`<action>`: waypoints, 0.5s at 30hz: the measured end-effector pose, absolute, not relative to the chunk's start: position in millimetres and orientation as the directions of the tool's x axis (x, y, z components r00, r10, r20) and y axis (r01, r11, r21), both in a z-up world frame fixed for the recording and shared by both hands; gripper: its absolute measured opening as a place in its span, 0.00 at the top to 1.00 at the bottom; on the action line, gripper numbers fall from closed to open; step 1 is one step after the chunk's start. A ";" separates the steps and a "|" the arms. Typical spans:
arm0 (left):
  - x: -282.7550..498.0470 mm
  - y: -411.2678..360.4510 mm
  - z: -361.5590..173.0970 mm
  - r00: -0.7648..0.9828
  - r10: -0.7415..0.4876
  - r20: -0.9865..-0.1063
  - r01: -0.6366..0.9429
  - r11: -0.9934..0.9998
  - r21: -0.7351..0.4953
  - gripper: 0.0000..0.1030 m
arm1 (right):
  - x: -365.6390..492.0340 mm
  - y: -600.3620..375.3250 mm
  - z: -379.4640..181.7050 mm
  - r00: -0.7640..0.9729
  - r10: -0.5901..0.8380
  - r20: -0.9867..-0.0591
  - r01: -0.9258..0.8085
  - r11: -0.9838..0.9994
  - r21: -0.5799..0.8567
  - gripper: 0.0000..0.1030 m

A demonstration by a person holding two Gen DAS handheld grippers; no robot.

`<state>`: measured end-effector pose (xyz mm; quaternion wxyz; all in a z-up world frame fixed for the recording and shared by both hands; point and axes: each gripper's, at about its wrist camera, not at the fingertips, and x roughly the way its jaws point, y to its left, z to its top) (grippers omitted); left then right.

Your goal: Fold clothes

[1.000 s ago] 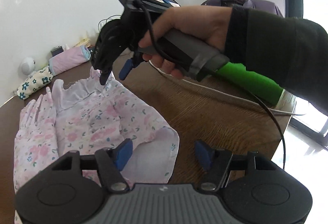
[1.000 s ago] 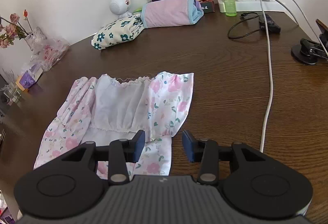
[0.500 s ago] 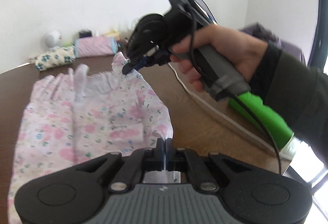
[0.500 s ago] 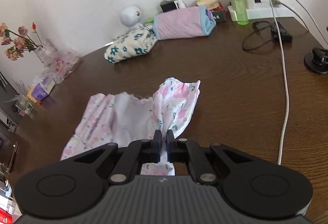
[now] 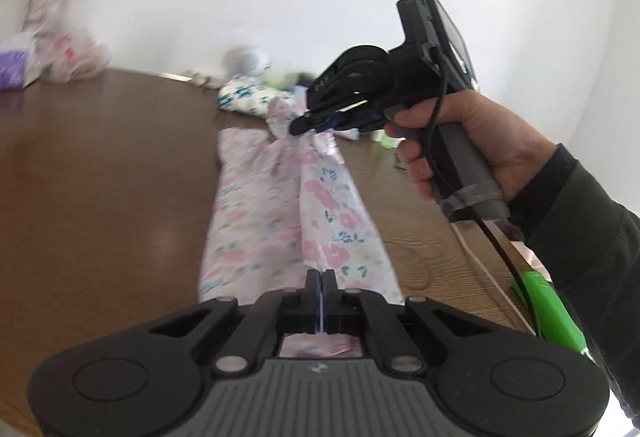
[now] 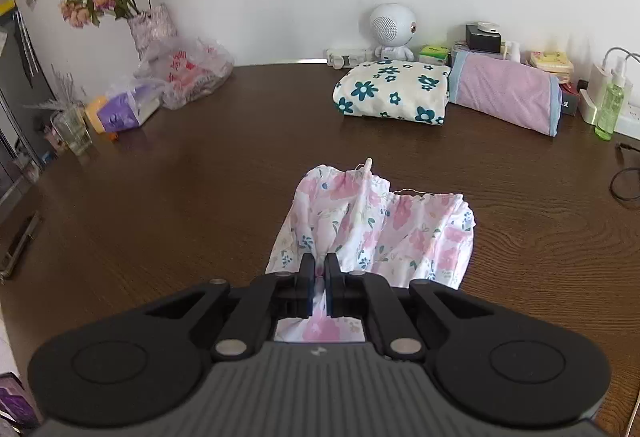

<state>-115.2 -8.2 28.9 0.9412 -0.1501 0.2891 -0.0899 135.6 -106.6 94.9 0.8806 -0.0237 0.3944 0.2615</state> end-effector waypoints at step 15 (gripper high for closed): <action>-84.7 55.1 42.7 0.749 -0.448 -0.488 0.172 0.843 -0.510 0.50 | 30.9 -183.3 115.0 0.662 0.550 -0.509 -0.541 0.821 0.184 0.62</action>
